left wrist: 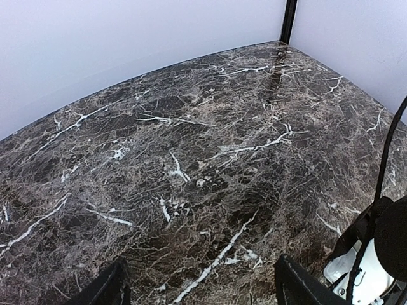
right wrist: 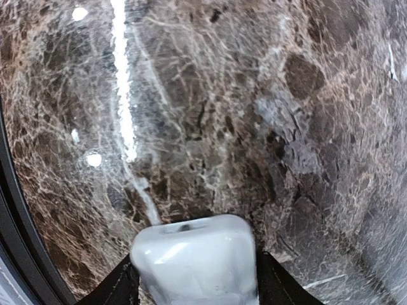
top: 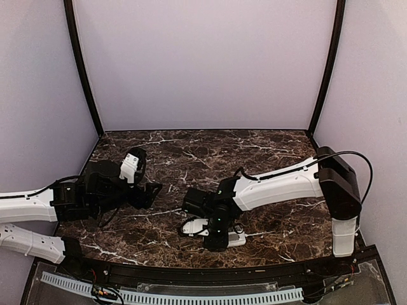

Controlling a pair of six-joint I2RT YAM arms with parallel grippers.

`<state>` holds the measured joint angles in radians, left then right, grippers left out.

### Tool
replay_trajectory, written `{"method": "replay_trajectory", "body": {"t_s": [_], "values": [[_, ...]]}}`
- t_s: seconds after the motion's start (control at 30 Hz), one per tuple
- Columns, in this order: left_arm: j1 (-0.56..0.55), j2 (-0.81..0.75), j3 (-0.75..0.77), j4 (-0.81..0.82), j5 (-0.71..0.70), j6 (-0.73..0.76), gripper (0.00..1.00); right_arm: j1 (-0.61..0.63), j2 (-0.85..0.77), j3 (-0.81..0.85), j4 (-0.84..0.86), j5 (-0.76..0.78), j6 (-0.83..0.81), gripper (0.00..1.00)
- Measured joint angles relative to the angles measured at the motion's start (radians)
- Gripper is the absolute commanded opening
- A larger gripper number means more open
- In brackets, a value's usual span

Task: Load the batteries into the remote control
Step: Pick up the remote control from the center of the board, then pass from the right arm to the left

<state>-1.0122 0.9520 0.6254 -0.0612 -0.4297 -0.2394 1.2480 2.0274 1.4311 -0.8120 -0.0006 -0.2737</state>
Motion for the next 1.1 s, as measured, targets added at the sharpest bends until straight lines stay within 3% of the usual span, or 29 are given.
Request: {"method": "replay_trajectory", "body": {"t_s": [0.2,0.63,1.1], "values": [[0.000,0.001,0.000,0.000,0.013,0.009,0.77,0.000,0.011,0.020,-0.023,-0.006,-0.005,0.38],[0.000,0.003,0.000,0.006,0.053,0.024,0.77,0.000,0.000,0.036,-0.034,-0.025,0.039,0.24],[0.000,-0.072,-0.042,0.107,0.188,0.063,0.75,-0.094,-0.342,-0.032,0.120,-0.138,0.181,0.15]]}}
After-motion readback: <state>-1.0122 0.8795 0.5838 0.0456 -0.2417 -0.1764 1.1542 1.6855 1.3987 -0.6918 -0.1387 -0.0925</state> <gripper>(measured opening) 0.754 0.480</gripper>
